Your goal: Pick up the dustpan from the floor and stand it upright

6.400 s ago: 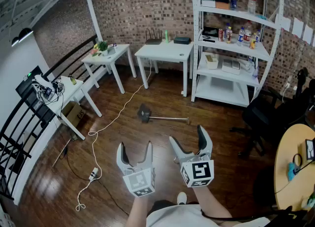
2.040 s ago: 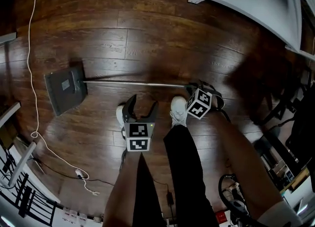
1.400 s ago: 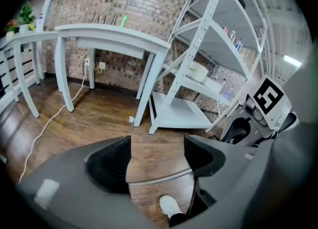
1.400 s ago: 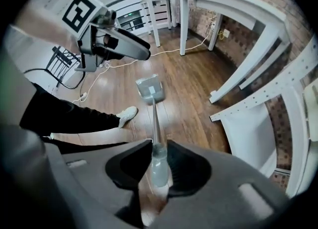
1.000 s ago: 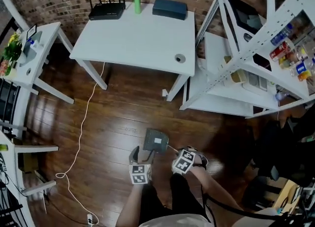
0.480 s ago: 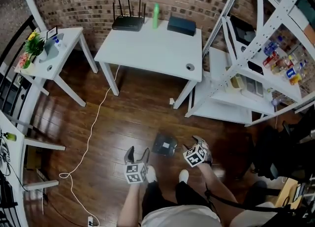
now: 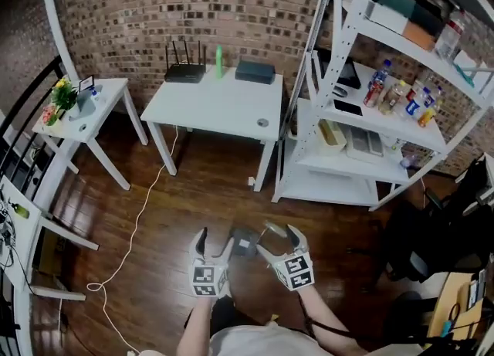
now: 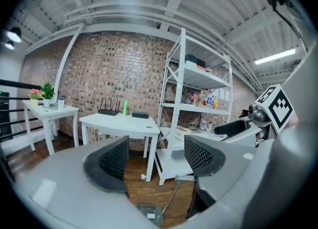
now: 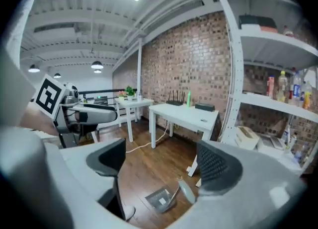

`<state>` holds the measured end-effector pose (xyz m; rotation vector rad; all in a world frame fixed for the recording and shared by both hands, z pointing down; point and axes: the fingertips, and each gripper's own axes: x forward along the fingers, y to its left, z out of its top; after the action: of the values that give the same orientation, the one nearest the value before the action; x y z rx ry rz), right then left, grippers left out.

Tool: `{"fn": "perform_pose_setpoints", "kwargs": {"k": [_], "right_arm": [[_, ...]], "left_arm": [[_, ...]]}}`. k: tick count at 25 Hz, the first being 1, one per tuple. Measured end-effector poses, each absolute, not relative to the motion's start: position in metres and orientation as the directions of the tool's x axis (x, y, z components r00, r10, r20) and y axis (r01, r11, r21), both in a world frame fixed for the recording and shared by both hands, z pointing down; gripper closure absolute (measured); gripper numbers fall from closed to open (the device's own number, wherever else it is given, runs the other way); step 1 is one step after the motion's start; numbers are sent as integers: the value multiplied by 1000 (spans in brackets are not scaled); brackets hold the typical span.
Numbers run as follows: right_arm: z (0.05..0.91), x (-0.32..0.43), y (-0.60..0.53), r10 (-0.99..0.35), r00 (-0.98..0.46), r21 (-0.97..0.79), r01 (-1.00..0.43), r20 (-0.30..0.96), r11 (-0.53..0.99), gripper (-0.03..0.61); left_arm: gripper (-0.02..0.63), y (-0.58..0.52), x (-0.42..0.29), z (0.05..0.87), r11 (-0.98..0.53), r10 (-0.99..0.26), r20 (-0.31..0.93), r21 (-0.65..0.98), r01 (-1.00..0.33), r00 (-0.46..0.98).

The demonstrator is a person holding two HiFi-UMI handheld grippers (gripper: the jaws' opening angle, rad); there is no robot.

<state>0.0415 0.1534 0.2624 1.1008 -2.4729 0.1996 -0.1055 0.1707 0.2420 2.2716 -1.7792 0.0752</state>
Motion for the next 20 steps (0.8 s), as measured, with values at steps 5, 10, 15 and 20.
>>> {"fn": "perform_pose_setpoints", "kwargs": {"k": [5,10,15,20], "right_arm": [[201,134,236,-779,-574,-10,-807,252,591,155],[163,176,292,-787,-589,-32,-804,182,594,167],[117,197,316,-817,-565,14,-821,112,570,199],[89,212,303,-863,-503,32,-863,44,505,199]], "left_arm": [[224,245,-13,183,-201,-973,93,114,-973,212],[224,309,47,148,-219,-971,82,71,-973,225],[236,333,65,104,-213,-977,21,13,-977,213],[238,323,63,80,-216,-976,-36,-12,-976,216]]}}
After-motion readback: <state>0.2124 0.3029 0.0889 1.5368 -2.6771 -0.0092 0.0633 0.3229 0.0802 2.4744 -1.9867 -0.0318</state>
